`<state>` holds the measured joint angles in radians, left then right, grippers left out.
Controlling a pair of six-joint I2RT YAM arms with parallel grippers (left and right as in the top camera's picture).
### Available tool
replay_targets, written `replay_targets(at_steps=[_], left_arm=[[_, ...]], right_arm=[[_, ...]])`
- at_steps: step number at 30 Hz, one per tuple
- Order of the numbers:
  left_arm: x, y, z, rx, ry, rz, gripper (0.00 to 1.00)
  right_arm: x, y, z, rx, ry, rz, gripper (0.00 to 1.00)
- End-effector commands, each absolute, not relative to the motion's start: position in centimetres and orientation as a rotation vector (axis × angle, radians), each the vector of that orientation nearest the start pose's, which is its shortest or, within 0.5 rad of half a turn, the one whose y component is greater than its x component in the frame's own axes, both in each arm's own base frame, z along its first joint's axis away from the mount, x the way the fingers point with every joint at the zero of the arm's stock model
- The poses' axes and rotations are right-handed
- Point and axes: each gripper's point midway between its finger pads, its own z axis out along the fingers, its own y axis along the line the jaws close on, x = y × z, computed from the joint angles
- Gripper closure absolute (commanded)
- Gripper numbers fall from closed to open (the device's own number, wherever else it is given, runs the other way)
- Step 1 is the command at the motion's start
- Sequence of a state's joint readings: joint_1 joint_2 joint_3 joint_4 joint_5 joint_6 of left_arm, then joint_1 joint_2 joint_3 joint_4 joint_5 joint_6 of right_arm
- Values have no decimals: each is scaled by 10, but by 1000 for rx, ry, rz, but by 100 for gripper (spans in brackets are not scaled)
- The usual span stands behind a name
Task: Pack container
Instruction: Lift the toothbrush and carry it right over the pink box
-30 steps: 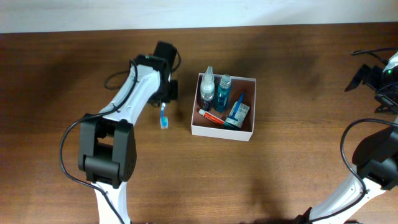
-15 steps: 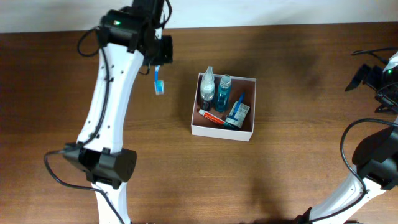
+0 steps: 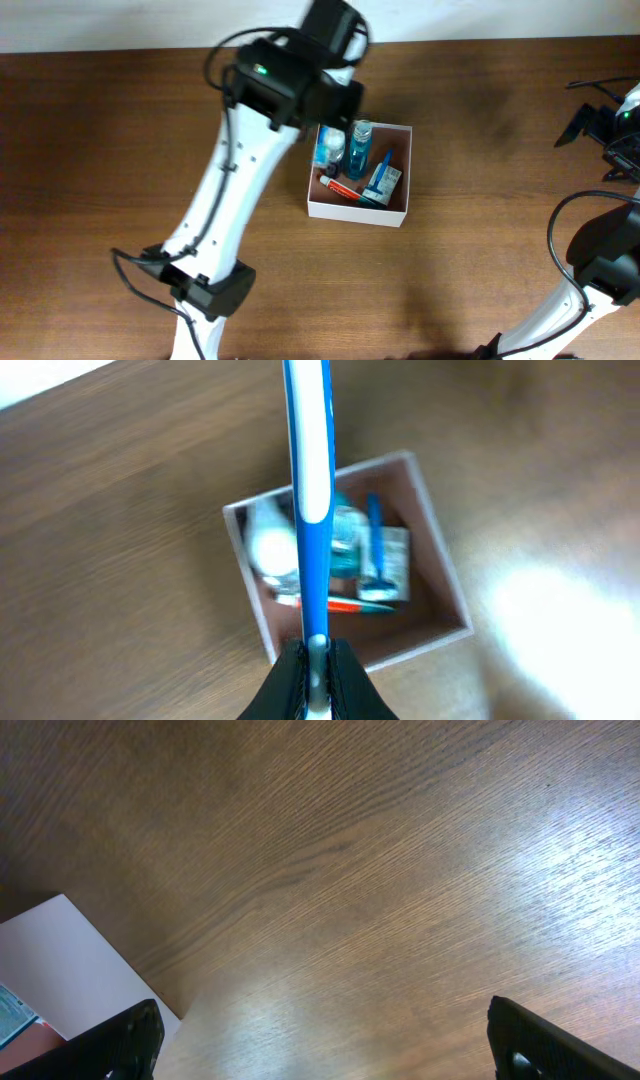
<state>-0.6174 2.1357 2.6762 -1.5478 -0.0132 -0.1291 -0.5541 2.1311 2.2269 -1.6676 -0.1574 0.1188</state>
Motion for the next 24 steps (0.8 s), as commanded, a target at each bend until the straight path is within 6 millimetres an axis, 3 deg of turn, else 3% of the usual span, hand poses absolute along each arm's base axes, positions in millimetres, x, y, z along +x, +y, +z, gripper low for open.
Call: replay_targets(at_steps=[1, 8, 17, 23, 24], left_arm=[[373, -288, 314, 777, 2456, -261, 98], [356, -309, 302, 993, 2410, -232, 98], [339, -329, 260, 1259, 2414, -276, 98], [344, -333, 238, 1300, 2424, -263, 97], [344, -334, 235, 1305, 2421, -262, 92]], right_arm=[[352, -189, 176, 1013, 2929, 225, 1], [352, -189, 176, 1013, 2929, 225, 1], [352, -189, 176, 1014, 2929, 225, 1], [352, -189, 176, 1013, 2929, 225, 1], [352, -189, 176, 1013, 2929, 225, 1]])
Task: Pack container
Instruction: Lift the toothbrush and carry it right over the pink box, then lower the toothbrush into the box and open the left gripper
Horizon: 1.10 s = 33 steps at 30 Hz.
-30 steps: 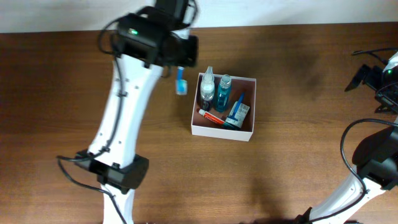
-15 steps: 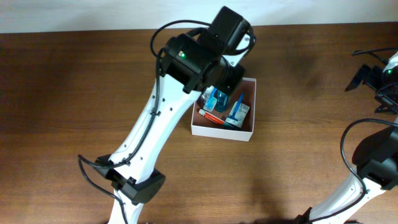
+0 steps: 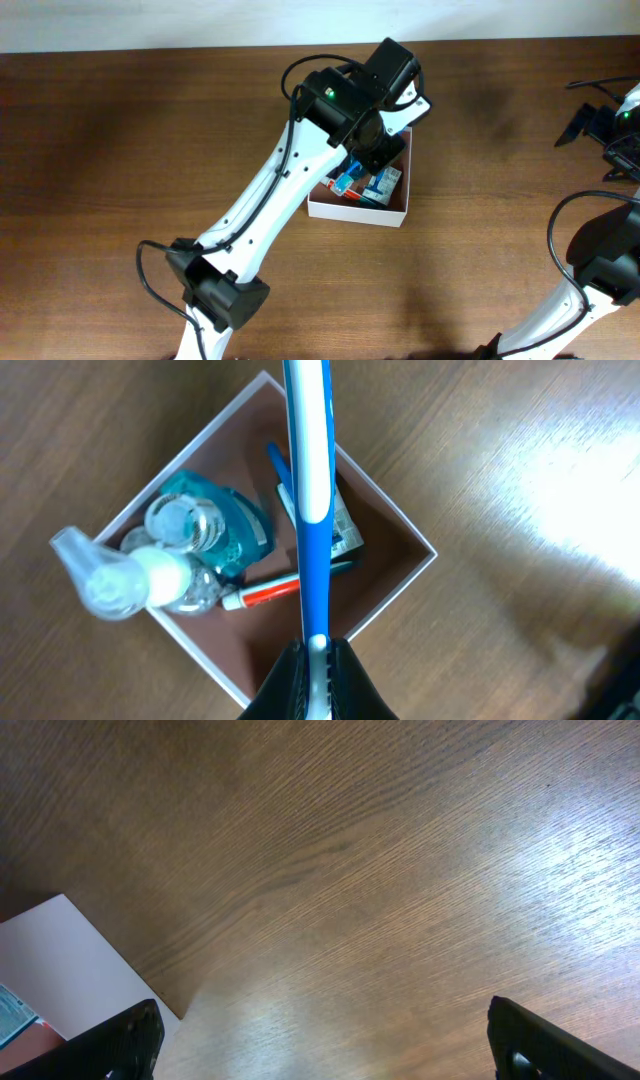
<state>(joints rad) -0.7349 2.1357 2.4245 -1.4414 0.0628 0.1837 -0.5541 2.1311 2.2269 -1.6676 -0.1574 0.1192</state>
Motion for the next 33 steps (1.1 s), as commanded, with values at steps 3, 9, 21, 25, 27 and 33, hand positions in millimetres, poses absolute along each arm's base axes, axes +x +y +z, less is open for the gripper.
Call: replay_targets(at_steps=[3, 9, 21, 25, 27, 33], left_arm=[[347, -336, 226, 1319, 2419, -261, 90], [349, -339, 208, 1327, 2433, -257, 90], [355, -344, 177, 1336, 2442, -252, 89], [356, -344, 175, 1334, 2442, -253, 89], [357, -345, 175, 1334, 2440, -253, 89], [359, -346, 166, 1352, 2445, -246, 89]], right_arm=[[352, -189, 176, 1013, 2929, 225, 1], [352, -189, 176, 1013, 2929, 225, 1], [352, -189, 176, 1014, 2929, 225, 1], [352, -189, 176, 1013, 2929, 225, 1], [352, -189, 176, 1013, 2929, 225, 1], [352, -189, 176, 1013, 2929, 225, 1]])
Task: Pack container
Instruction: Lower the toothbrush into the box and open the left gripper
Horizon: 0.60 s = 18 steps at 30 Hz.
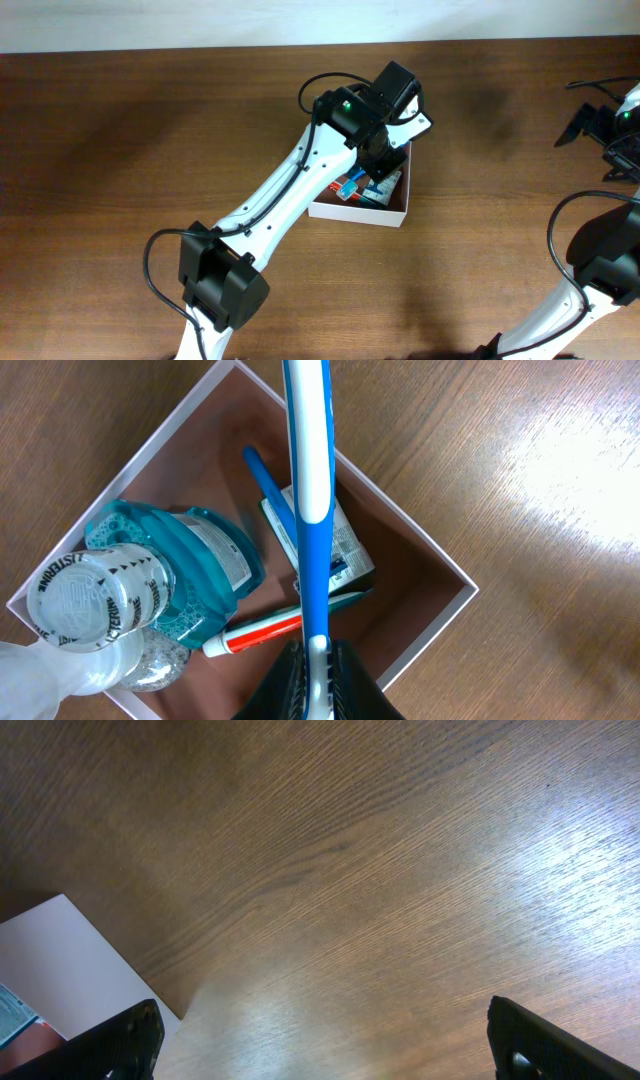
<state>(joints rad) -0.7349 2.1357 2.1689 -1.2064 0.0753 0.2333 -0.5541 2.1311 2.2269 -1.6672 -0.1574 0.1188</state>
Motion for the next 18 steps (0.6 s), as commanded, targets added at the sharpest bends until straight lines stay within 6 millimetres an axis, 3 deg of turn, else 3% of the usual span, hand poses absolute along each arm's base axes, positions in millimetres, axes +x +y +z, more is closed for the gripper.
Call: replay_targets(at_steps=[1, 7, 18], left_arm=[[359, -347, 163, 1355, 2450, -245, 89], [360, -347, 145, 1370, 2485, -235, 88], [362, -348, 145, 1366, 2479, -226, 76]], right_arm=[[352, -189, 176, 1013, 2929, 225, 1], [352, -189, 176, 1013, 2929, 225, 1], [352, -189, 176, 1013, 2929, 225, 1]])
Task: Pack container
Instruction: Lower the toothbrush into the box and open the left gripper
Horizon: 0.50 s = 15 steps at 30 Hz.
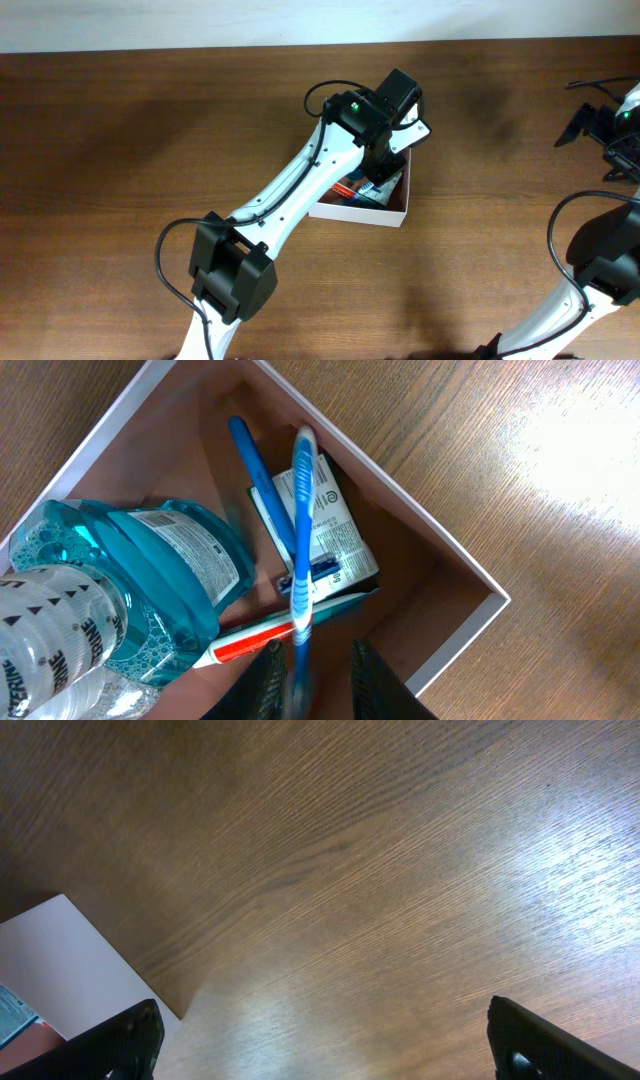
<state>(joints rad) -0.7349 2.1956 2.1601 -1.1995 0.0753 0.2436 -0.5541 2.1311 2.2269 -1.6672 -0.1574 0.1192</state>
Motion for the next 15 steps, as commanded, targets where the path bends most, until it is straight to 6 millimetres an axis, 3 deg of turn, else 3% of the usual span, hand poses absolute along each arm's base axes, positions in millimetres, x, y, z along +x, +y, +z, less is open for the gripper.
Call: replay_targets(at_steps=[1, 3, 4, 6, 11, 15], left_arm=[[362, -348, 145, 1366, 2478, -224, 71], [365, -347, 146, 1357, 2472, -206, 59], [367, -346, 146, 1354, 2469, -194, 47], [370, -345, 151, 1345, 2463, -172, 4], [369, -342, 177, 1331, 2447, -164, 1], [371, -329, 211, 1209, 2480, -156, 1]], right_arm=[[352, -189, 176, 1013, 2929, 225, 1], [352, -189, 176, 1013, 2929, 225, 1], [352, -189, 176, 1013, 2929, 225, 1], [352, -189, 176, 1013, 2929, 225, 1], [352, -189, 176, 1013, 2929, 225, 1], [352, -189, 176, 1013, 2929, 225, 1]])
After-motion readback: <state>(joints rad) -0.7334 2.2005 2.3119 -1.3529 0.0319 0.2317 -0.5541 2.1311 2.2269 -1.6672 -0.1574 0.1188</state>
